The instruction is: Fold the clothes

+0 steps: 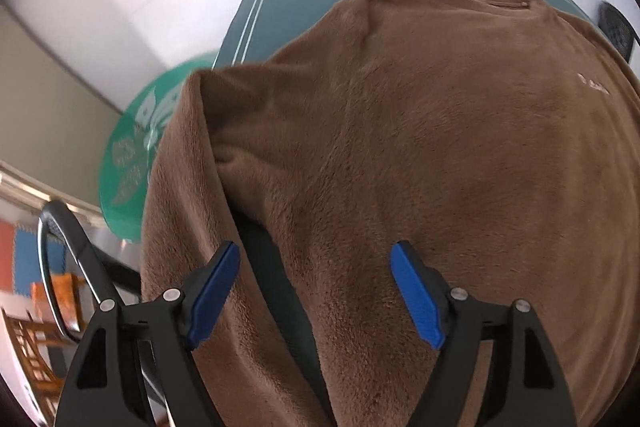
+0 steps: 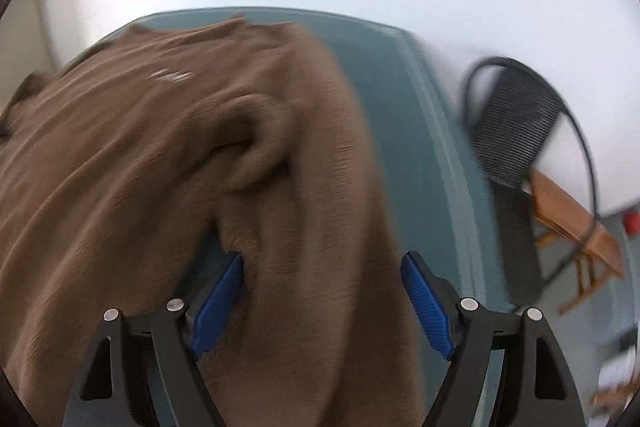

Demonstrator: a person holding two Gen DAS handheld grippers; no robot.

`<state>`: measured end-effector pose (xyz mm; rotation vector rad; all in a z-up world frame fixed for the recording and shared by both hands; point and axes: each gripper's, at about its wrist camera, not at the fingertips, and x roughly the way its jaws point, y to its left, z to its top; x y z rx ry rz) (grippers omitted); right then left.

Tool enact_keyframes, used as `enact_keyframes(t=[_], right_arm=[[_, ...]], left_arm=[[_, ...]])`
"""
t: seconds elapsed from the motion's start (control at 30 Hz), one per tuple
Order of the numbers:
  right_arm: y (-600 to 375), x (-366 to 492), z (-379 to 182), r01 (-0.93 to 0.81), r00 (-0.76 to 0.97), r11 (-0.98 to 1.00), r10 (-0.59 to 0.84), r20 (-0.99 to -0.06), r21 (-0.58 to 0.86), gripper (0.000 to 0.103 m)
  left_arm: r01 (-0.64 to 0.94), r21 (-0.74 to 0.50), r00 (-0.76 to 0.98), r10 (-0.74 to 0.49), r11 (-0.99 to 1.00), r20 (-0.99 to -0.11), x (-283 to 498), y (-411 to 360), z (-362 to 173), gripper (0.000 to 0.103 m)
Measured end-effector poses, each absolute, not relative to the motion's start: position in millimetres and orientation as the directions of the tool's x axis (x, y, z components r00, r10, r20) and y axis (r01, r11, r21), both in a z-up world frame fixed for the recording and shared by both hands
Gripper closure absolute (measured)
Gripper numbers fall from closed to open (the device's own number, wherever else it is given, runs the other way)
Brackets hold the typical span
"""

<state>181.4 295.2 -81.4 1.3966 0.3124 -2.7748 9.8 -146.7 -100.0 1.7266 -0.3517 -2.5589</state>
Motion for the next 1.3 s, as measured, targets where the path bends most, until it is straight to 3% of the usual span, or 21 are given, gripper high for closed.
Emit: enact_keyframes(t=[0.1,0.3,0.5,0.57,0.6,0.73,0.9,1.03,1.13,1.3], right_arm=[[316,177,-80,-0.052,-0.610,-0.960,0.249,-0.752,-0.276,0.022],[376,180,-70,-0.266,-0.589,-0.919,0.393,-0.707,-0.289,0.022],[358,190,-55,-0.148,-0.639,-0.972,0.235,-0.733,-0.183,0.022],[350,204,-42,-0.101,-0.673,-0.993,0.118,-0.730,-0.067,0.022],[346,208,-34,-0.184,-0.674,-0.983,0.111,-0.731,0.020,0.022],[324,218,-12,-0.019,-0.706,-0.940,-0.229,-0.670,0.341,0.022],[304,187,-38,0.018,-0.601,-0.827,-0.459,-0.655,0.563,0.023],[292,149,-61,-0.034,-0.554,-0.794,-0.490,-0.673,0.607,0.025],[291,119,-76,-0.095,-0.522,-0.801,-0.466,-0.715,0.591,0.038],[279,96,-80,-0.142,-0.522,-0.924,-0.234,-0.820,0.354,0.077]], left_arm=[[-0.070,0.193,-0.380,-0.153,-0.979,-0.912,12,-152,-105,0.022],[-0.056,0.195,-0.384,-0.159,-0.979,-0.910,18,-153,-111,0.021],[-0.032,0.170,-0.392,-0.144,-0.985,-0.909,17,-156,-112,0.020],[-0.024,0.154,-0.394,-0.132,-0.988,-0.909,17,-157,-112,0.020],[-0.019,0.145,-0.397,-0.126,-0.989,-0.909,19,-162,-115,0.019],[0.002,0.101,-0.415,-0.093,-0.995,-0.905,24,-171,-118,0.016],[0.022,0.048,-0.423,-0.053,-0.999,-0.904,24,-180,-121,0.012],[0.016,0.032,-0.429,-0.036,-0.999,-0.903,24,-186,-123,0.009],[0.006,0.025,-0.431,-0.025,-1.000,-0.902,22,-192,-125,0.008],[0.008,0.010,-0.425,-0.012,-1.000,-0.905,14,-198,-128,0.002]])
